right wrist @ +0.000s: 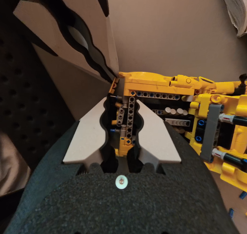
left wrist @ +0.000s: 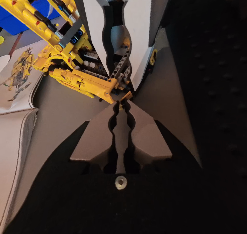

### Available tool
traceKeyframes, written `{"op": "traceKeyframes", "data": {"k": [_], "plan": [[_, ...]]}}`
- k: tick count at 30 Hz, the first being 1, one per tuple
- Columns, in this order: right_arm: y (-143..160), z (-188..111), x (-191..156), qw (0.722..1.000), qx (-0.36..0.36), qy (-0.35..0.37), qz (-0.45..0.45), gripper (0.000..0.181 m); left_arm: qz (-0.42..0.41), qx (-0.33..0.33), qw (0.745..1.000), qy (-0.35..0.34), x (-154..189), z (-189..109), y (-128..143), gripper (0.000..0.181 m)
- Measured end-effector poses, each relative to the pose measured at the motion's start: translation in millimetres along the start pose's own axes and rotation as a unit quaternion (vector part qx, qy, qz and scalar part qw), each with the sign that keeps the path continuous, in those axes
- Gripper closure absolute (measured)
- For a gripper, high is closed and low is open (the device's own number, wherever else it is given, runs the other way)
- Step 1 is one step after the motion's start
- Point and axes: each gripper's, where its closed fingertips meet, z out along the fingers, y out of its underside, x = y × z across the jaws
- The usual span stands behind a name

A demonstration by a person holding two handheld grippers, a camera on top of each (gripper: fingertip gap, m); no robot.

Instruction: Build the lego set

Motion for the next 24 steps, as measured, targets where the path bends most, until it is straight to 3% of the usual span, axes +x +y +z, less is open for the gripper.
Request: {"op": "traceKeyframes", "data": {"k": [8, 12, 16, 24], "plan": [[0.2, -1.6, -1.9, 1.0, 0.01, -0.002, -0.01, 0.142, -0.015, 0.008, 1.0, 0.015, 2.5, -0.8, -0.4, 0.174], [14.5, -18.9, -4.5, 0.999, -0.001, 0.001, -0.032, 0.124, -0.019, 0.01, 1.0, 0.017, 2.4, -1.5, -0.1, 0.174], [34.7, -22.7, 0.2, 0.999, -0.039, 0.01, -0.032, 0.125, -0.026, 0.012, 0.999, 0.021, 2.7, -1.7, -0.2, 0.174], [32.0, -17.4, -8.1, 0.999, -0.035, -0.026, -0.026, 0.14, -0.027, 0.012, 0.999, 0.02, 2.7, -2.1, -0.1, 0.174]]}}
